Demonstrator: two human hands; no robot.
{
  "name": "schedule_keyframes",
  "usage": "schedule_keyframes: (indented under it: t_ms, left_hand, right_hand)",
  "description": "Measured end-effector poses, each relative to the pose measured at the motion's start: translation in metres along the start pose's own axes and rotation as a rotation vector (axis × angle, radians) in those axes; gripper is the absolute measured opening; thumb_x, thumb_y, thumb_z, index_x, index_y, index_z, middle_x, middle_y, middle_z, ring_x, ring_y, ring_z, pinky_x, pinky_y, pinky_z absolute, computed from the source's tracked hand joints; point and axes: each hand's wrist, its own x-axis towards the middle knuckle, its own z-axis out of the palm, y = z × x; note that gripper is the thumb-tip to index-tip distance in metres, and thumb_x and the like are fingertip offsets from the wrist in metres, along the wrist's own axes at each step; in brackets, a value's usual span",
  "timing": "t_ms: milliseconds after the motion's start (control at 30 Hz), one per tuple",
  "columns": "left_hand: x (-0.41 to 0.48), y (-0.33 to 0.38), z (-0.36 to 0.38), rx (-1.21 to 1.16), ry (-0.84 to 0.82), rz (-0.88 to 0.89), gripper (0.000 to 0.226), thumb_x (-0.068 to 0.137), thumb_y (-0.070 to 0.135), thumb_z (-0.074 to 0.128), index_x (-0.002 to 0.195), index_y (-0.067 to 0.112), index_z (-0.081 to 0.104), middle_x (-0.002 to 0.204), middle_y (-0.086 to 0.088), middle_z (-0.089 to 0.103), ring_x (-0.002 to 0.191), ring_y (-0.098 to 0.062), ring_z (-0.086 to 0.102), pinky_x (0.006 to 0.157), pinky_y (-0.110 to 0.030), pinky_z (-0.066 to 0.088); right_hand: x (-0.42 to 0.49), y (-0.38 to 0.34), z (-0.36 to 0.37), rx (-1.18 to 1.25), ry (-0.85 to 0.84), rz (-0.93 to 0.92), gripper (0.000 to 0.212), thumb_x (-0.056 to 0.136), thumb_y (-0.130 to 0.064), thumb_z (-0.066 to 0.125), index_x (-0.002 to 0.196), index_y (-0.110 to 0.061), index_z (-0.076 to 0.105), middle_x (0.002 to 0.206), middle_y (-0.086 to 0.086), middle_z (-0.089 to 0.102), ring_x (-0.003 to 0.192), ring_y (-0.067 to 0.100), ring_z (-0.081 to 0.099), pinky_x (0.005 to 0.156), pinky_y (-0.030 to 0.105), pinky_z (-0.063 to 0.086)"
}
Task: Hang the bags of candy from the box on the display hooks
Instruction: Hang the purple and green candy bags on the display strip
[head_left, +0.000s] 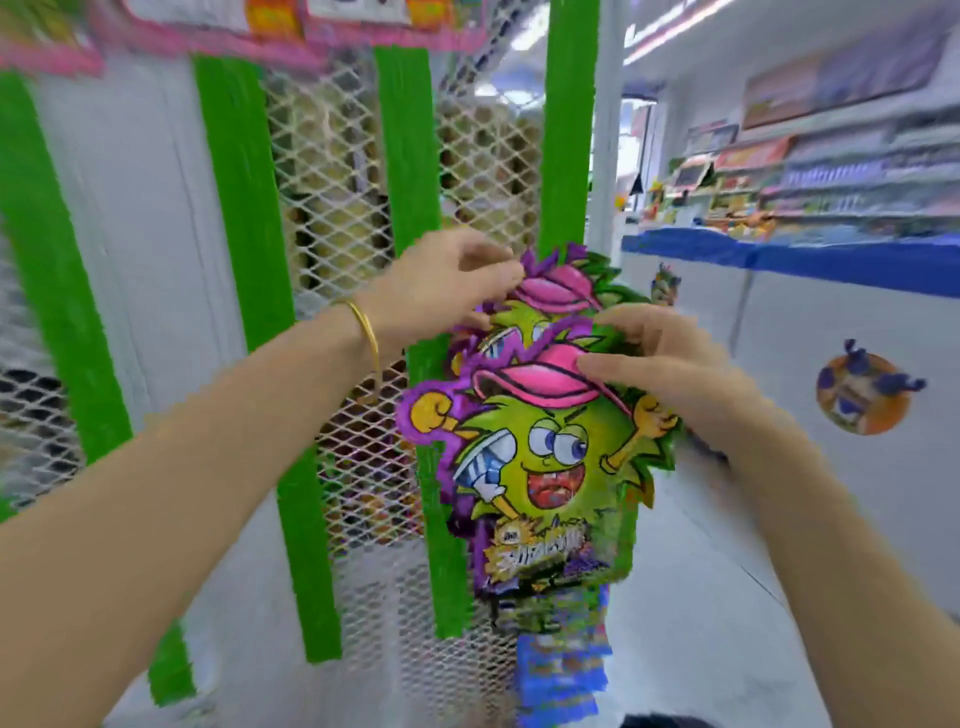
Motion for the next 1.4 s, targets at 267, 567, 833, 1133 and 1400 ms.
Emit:
schedule_keyframes:
  t_ms: [267,567,833,1133,1400]
  left_hand:
    - [0.101,0.035,0.008,0.0,0.201,0.019,0.011,0.093,0.018,0.049,0.099,0.01,0.053,0.082,-0.007,0.058,0.071,-0.019,0.058,0.072,-0.036,0.055]
    - [0.116,0.043,-0.008,-0.072,0.028,-0.142,0.056,0.083,0.049,0.059,0.126,0.013,0.053,0.129,-0.013,0.057,0.118,-0.029,0.054,0.105,-0.042,0.039]
    - [0.122,0.041,-0.006,0.067,0.118,-0.184,0.038,0.087,0.036,0.06,0.106,0.002,0.064,0.098,-0.017,0.067,0.085,-0.032,0.066,0.087,-0.046,0.053]
    - [0.112,0.027,0.0,0.108,0.111,-0.088,0.033,0.093,0.031,0.053,0.11,0.004,0.062,0.101,-0.007,0.064,0.093,-0.021,0.062,0.082,-0.032,0.051]
    - [0.059,0.008,0.015,0.462,0.297,0.242,0.044,0.087,0.016,0.06,0.128,0.015,0.044,0.118,0.002,0.055,0.111,-0.01,0.051,0.102,-0.026,0.04]
  right_hand:
    - [0.072,-0.026,-0.05,-0.065,0.202,-0.147,0.008,0.075,-0.022,0.076,0.076,-0.02,0.068,0.071,0.0,0.069,0.066,0.016,0.065,0.068,0.034,0.054]
    - [0.127,-0.04,-0.043,-0.505,0.376,-0.353,0.023,0.082,-0.034,0.065,0.077,-0.011,0.063,0.072,0.001,0.059,0.074,0.021,0.054,0.067,0.034,0.044]
    - [0.126,-0.042,-0.04,-0.597,0.344,-0.324,0.017,0.082,-0.031,0.066,0.072,-0.02,0.057,0.063,-0.008,0.05,0.069,0.021,0.053,0.062,0.033,0.041]
    - [0.111,-0.026,-0.037,-0.546,0.226,-0.225,0.027,0.082,-0.033,0.068,0.064,-0.022,0.052,0.061,-0.005,0.049,0.058,0.009,0.043,0.051,0.026,0.028]
    - [0.089,-0.019,-0.03,-0.655,0.543,-0.228,0.054,0.071,-0.05,0.072,0.106,-0.013,0.054,0.103,0.0,0.054,0.092,0.019,0.051,0.077,0.032,0.043]
